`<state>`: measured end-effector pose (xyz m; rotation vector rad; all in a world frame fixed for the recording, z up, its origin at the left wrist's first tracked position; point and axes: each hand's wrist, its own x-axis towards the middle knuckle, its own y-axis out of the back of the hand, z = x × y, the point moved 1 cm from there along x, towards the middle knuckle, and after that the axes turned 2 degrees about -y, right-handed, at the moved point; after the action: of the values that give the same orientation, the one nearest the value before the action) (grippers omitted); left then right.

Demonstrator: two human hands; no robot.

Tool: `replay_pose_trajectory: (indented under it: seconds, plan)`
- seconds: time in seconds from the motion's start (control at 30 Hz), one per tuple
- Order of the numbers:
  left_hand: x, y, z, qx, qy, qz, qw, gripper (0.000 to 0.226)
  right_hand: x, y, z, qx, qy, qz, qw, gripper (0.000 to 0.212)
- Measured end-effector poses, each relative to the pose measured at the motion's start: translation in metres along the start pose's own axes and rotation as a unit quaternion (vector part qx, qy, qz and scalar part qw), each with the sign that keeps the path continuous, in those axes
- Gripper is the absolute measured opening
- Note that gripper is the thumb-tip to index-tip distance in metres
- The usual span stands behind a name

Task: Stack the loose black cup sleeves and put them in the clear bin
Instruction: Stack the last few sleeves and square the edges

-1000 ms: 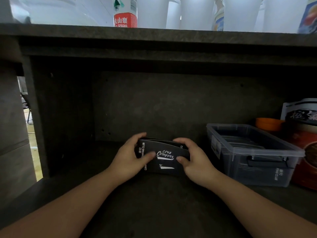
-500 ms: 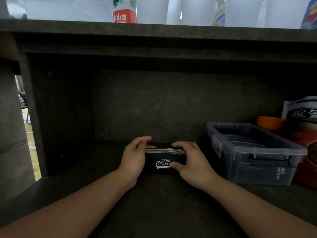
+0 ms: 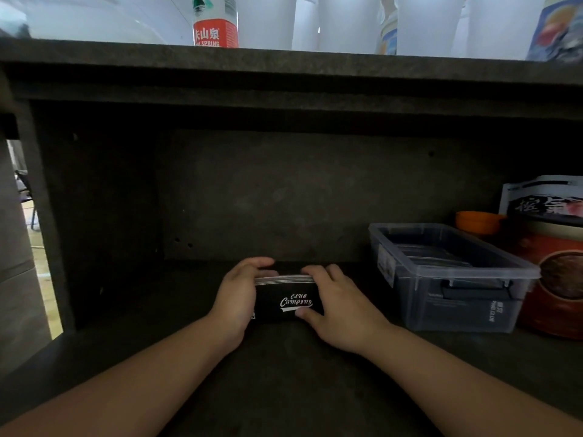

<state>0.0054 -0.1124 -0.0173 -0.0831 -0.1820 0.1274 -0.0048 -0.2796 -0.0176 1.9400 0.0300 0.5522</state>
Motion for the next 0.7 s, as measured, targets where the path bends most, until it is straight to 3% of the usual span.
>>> replay_pose_trajectory:
  seconds: [0.1,0.2,0.3,0.37,0.47,0.57,0.7]
  plan:
    - [0.006,0.0,-0.007,0.09,-0.058,0.052,0.993,0.023,0.002,0.001,-0.001,0.004,-0.008,-0.017,1.0,0.055]
    - [0.005,0.001,-0.009,0.099,-0.086,0.086,0.988,0.035,0.002,0.004,0.001,0.101,-0.007,-0.028,0.995,0.033]
    - [0.001,0.0,-0.005,0.054,-0.034,0.031,0.997,0.02,0.001,0.003,0.0,0.12,-0.009,-0.001,0.993,0.029]
    - [-0.003,0.0,-0.001,0.053,-0.012,0.008,0.999,0.034,0.003,0.003,-0.001,0.1,-0.011,0.004,0.995,0.027]
    - [-0.004,-0.002,0.001,0.073,-0.023,0.029,0.997,0.049,0.004,0.003,-0.002,0.085,-0.007,0.003,0.996,0.025]
    - [-0.005,-0.003,0.002,0.023,0.002,0.035,0.999,0.059,0.002,-0.001,-0.003,0.101,-0.005,0.016,0.995,0.023]
    - [-0.001,-0.003,-0.003,0.03,0.006,0.035,0.999,0.048,0.003,-0.008,-0.004,0.121,-0.02,0.027,0.992,0.022]
